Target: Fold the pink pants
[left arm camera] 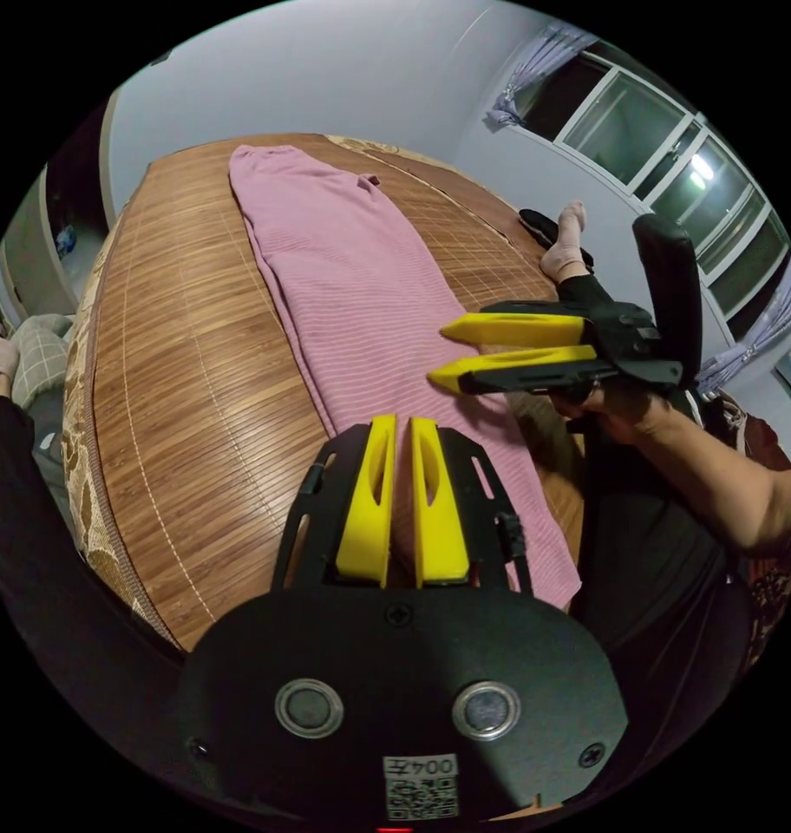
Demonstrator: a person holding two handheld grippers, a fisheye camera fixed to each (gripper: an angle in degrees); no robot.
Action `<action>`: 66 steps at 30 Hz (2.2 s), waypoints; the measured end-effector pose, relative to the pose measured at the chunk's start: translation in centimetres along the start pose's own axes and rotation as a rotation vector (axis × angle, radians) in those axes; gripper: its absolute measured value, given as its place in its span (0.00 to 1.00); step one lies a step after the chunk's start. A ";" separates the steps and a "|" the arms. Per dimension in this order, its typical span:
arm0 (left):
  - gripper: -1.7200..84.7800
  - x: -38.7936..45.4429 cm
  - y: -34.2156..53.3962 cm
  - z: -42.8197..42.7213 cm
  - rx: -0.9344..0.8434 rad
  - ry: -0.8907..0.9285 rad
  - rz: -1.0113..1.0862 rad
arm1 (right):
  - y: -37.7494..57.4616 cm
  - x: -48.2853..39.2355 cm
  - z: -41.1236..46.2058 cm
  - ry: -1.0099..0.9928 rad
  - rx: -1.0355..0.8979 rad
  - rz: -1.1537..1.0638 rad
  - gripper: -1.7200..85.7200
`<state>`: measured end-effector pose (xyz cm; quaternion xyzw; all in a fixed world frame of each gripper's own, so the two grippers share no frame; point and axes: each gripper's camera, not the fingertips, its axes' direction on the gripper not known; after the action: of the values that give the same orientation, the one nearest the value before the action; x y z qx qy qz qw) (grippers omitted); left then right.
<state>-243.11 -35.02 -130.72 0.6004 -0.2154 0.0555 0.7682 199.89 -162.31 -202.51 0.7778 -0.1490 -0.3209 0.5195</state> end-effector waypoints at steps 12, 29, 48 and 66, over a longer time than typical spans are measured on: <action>0.13 7.5 -2.3 0.1 -0.033 -0.036 0.167 | -1.1 -2.1 -0.6 -0.036 0.010 0.035 0.15; 0.10 21.5 -3.1 1.5 -0.466 -0.169 0.530 | -1.4 -3.6 -3.9 -0.224 -0.352 0.118 0.12; 0.12 25.2 -4.0 0.0 -0.406 -0.011 0.568 | 2.0 -2.5 -1.7 -0.623 -0.730 0.357 0.09; 0.14 30.6 0.4 0.4 -0.445 -0.035 0.934 | 5.8 -4.0 -8.2 -0.891 -0.509 0.457 0.07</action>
<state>-215.80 -40.62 -118.12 0.2631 -0.4798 0.3352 0.7670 202.84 -156.59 -193.75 0.3648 -0.4367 -0.5236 0.6341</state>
